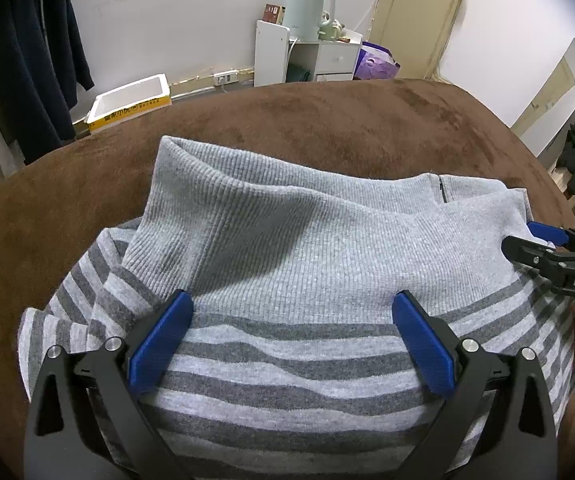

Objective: Fold large clothes

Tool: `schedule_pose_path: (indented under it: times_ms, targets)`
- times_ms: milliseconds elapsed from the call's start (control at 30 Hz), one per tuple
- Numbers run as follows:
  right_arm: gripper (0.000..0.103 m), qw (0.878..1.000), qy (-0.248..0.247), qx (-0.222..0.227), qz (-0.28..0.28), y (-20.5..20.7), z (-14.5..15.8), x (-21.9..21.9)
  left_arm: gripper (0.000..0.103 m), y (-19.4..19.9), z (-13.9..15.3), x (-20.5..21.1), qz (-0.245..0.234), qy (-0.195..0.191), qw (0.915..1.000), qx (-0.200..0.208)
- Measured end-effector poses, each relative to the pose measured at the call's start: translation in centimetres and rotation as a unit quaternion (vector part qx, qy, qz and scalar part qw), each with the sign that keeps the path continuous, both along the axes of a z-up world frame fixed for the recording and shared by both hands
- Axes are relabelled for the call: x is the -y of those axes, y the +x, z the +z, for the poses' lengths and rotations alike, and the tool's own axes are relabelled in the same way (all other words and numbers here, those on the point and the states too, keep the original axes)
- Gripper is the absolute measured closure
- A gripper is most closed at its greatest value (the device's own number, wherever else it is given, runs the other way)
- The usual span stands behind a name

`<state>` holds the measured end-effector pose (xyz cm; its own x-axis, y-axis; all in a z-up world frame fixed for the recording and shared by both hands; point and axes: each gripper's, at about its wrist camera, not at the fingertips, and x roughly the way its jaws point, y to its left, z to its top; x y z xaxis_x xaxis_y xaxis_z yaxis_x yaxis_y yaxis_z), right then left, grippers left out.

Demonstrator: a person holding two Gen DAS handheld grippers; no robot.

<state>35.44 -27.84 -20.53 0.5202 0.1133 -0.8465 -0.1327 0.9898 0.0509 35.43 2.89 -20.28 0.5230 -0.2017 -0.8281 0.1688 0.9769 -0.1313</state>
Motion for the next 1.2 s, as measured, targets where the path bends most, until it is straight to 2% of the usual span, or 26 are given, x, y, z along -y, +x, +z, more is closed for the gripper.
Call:
schedule_pose_path:
  times_ms: [233, 333, 467, 667, 800, 1033, 1200]
  targets:
    - [0.011, 1.0, -0.01, -0.003, 0.001, 0.0, 0.4, -0.4, 0.006, 0.0, 0.4, 0.1, -0.002, 0.006, 1.0, -0.006]
    - [0.011, 1.0, -0.014, -0.004, 0.006, -0.5, 1.1, -0.7, 0.006, -0.5, 1.2, 0.4, -0.011, 0.017, 0.9998, -0.008]
    - [0.011, 1.0, 0.004, 0.015, 0.012, -2.2, 3.2, -0.6, 0.006, -2.7, 3.1, 0.1, -0.013, 0.006, 0.9999, -0.001]
    - [0.011, 0.997, 0.061, 0.052, -0.003, -6.9, 6.2, 1.2, 0.006, -7.6, 4.2, 0.6, -0.034, 0.014, 0.9993, 0.004]
    - [0.011, 0.995, 0.063, 0.073, 0.008, -10.2, 7.5, 1.6, 0.006, -10.9, 3.9, 0.9, -0.035, 0.017, 0.9993, 0.0]
    - [0.011, 0.994, 0.09, 0.067, 0.005, -16.3, 7.1, 2.6, 0.006, -13.7, 3.0, 0.4, 0.0, -0.011, 0.9999, -0.001]
    - [0.011, 0.993, 0.106, 0.056, -0.01, -18.7, 6.2, 3.7, 0.006, -14.3, 2.5, 0.7, -0.008, 0.011, 0.9999, 0.0]
